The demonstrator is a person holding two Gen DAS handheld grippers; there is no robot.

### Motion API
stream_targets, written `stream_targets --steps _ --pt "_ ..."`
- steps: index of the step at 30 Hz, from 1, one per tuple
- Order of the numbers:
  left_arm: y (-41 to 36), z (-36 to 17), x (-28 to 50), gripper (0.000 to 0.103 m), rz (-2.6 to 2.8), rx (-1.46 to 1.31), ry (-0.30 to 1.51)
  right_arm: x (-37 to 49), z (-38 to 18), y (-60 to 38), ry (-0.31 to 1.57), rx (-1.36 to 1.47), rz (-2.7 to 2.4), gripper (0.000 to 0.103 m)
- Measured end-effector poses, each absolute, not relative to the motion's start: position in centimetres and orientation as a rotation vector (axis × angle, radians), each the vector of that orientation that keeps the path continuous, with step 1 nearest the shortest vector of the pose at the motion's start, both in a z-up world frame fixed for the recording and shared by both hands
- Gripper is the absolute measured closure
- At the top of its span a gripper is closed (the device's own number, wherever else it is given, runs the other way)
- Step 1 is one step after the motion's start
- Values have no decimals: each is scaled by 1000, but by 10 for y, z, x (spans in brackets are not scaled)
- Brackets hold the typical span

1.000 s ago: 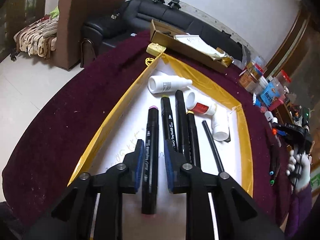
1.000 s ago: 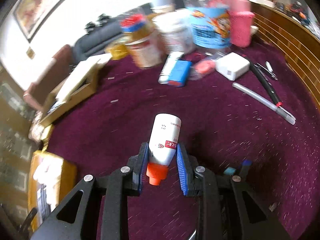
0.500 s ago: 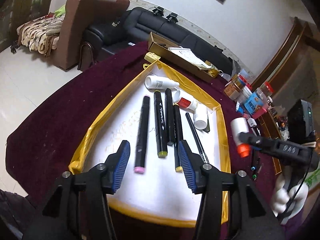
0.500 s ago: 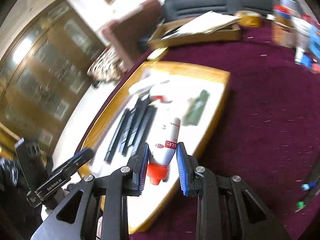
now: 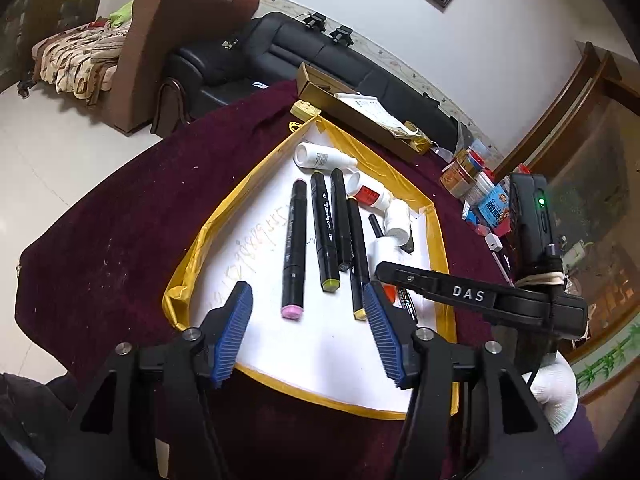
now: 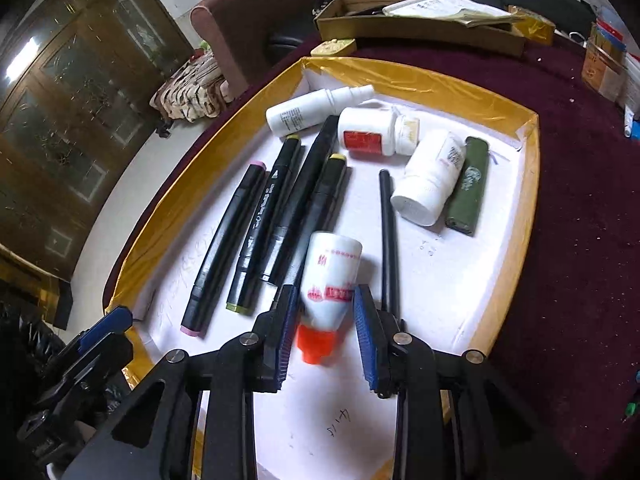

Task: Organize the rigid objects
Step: 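Release the glue bottle into the tray with the right gripper, then grasp a blue-capped black marker with the right gripper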

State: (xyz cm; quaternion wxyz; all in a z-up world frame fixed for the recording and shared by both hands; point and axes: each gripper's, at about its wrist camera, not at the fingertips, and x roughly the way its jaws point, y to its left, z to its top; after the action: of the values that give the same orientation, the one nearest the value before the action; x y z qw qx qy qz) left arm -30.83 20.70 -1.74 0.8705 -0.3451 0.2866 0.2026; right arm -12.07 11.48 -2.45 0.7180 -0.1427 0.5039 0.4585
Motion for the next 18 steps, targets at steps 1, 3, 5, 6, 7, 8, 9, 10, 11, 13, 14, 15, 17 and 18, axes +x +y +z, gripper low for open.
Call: stream_targets --steps 1,3,5,6,7,8,9,10,11,13,14,15,17,18 --pt "207 -17 -309 42 425 -724 598 -121 -21 112 1109 -307 1018 71" --pt "205 -17 -309 42 421 -725 598 -118 -11 101 1090 -265 1033 66" --pt "202 -16 -307 42 411 -725 600 -113 -1 83 1063 -214 1036 66" --pt "199 -15 -305 42 401 -721 600 -109 5 68 1044 -181 1036 66" --pt "196 -13 -304 42 390 -715 600 -101 11 45 1019 -137 1021 65" --pt "193 -11 -302 42 373 -706 599 -93 14 24 1001 -102 997 63" --pt "187 -8 -299 42 350 -694 597 -83 17 4 988 -71 968 62" --pt "181 -5 -295 42 323 -680 593 -72 18 -20 975 -39 924 61" --pt "173 -2 -290 41 291 -666 591 -61 17 -43 968 -11 873 61" --pt "158 3 -281 40 238 -641 592 -32 13 -95 970 51 750 61" --pt "149 5 -275 38 211 -625 594 -15 9 -128 976 95 665 61" --pt "137 8 -268 38 176 -604 599 -3 5 -153 978 132 604 61" --pt "117 11 -255 38 126 -569 616 15 1 -193 972 176 523 61" --pt "104 12 -246 38 96 -546 632 20 0 -204 970 179 495 62"
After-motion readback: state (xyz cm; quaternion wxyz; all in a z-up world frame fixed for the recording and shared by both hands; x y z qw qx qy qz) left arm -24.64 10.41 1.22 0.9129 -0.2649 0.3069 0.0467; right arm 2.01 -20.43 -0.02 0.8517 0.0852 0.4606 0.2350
